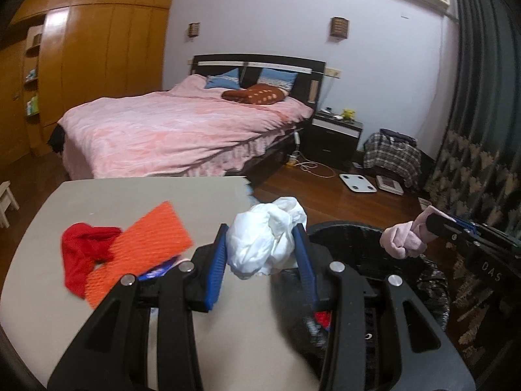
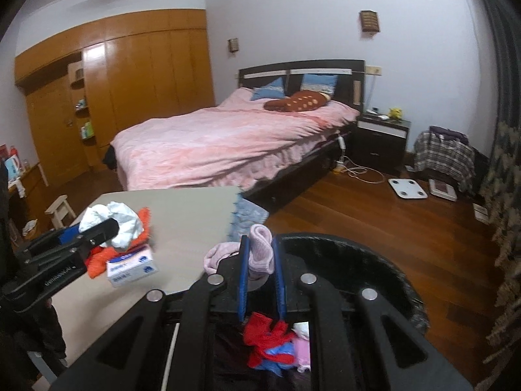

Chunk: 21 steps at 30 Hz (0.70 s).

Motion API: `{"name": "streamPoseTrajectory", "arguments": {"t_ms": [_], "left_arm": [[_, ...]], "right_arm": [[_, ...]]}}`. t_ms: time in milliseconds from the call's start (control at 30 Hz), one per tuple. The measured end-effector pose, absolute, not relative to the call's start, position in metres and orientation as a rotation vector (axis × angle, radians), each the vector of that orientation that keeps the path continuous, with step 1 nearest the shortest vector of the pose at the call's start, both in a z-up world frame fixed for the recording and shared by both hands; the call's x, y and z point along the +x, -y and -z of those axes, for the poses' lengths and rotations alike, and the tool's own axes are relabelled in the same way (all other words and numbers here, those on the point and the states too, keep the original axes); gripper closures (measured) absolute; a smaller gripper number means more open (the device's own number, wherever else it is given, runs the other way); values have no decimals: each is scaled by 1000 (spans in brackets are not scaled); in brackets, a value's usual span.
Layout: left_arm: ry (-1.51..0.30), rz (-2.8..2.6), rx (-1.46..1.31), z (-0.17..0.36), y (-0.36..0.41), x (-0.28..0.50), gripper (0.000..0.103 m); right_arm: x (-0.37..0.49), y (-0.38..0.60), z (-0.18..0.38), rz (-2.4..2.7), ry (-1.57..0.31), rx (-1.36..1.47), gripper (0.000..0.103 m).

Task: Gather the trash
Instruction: 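Carry the tissue and pink sock over the bin and open both grippers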

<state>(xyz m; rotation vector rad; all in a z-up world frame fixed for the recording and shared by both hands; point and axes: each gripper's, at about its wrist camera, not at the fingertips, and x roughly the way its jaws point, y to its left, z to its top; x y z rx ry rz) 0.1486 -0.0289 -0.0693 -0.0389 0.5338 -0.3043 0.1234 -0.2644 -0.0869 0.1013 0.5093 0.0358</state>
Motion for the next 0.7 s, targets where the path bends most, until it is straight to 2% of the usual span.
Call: {"name": "streamPoseTrajectory", "arguments": {"t_ms": [700], "left_arm": [[-588,506,-10,108,124,170,65]], "right_arm": [[108,340,120,130,-559,142,89]]}}
